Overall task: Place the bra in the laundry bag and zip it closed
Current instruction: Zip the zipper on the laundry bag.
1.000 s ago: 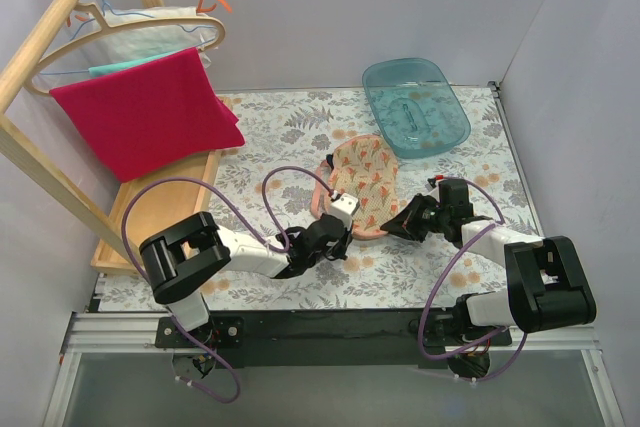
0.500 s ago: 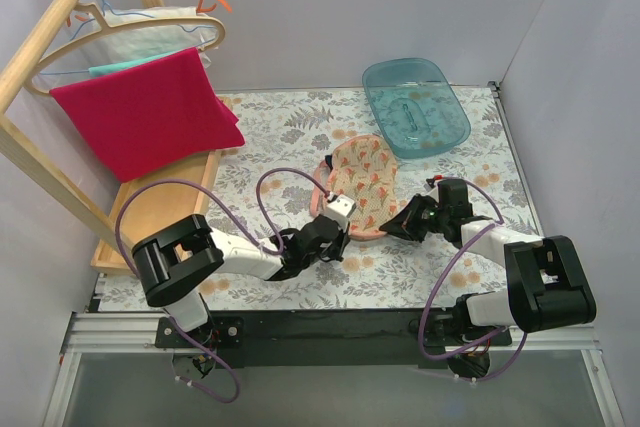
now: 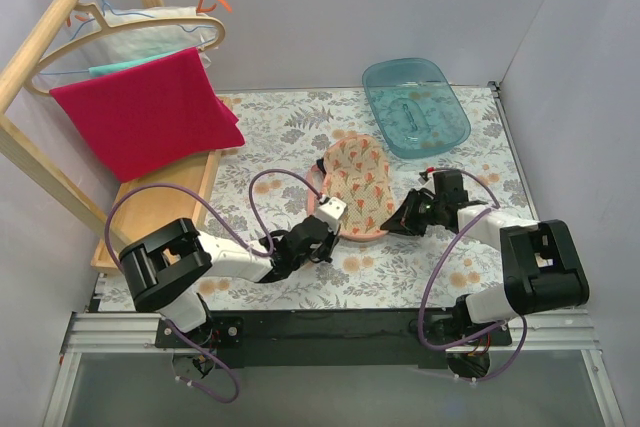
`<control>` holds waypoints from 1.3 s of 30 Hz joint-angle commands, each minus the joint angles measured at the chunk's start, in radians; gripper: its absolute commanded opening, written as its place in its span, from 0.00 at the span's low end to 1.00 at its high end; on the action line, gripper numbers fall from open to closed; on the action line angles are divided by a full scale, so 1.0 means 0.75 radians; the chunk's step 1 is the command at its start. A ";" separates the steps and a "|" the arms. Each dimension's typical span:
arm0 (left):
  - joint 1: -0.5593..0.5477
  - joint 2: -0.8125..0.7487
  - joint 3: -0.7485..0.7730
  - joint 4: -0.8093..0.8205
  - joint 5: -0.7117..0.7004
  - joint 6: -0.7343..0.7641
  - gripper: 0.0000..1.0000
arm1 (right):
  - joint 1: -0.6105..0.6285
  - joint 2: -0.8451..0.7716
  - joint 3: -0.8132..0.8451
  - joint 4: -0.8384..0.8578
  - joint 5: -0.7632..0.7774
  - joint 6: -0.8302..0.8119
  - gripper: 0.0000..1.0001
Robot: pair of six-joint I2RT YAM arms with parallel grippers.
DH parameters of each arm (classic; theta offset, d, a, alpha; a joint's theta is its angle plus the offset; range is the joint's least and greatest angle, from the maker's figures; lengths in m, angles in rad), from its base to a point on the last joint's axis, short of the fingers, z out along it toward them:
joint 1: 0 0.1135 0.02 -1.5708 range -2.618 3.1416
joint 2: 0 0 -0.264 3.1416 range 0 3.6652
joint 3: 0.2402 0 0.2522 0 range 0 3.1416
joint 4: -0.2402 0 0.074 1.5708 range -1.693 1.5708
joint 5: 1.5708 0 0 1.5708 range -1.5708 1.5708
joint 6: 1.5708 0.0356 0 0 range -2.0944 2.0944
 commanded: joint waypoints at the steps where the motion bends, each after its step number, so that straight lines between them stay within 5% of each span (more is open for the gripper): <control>1: 0.028 -0.104 -0.053 -0.023 -0.078 0.096 0.00 | -0.005 0.022 0.095 -0.163 0.093 -0.224 0.06; 5: 0.030 -0.104 -0.035 -0.045 -0.082 0.078 0.00 | -0.005 0.063 0.187 -0.255 0.142 -0.361 0.06; 8: 0.028 -0.098 -0.021 -0.055 -0.023 0.039 0.00 | -0.005 0.088 0.265 -0.284 0.132 -0.407 0.18; 12: 0.028 -0.106 0.024 -0.090 0.008 -0.057 0.00 | -0.005 0.051 0.270 -0.276 0.104 -0.256 0.88; 15: 0.016 -0.096 0.065 -0.137 -0.003 -0.133 0.00 | -0.007 -0.068 0.163 -0.229 0.108 -0.049 0.98; 21: -0.056 0.006 0.212 -0.227 -0.050 -0.227 0.00 | -0.001 -0.378 -0.282 0.216 -0.008 0.551 0.97; 32: -0.209 0.172 0.378 -0.274 -0.040 -0.238 0.00 | 0.005 -0.626 -0.524 0.434 0.142 0.851 0.88; 39: -0.226 0.176 0.401 -0.276 -0.019 -0.221 0.00 | 0.005 -0.532 -0.502 0.473 0.114 0.839 0.57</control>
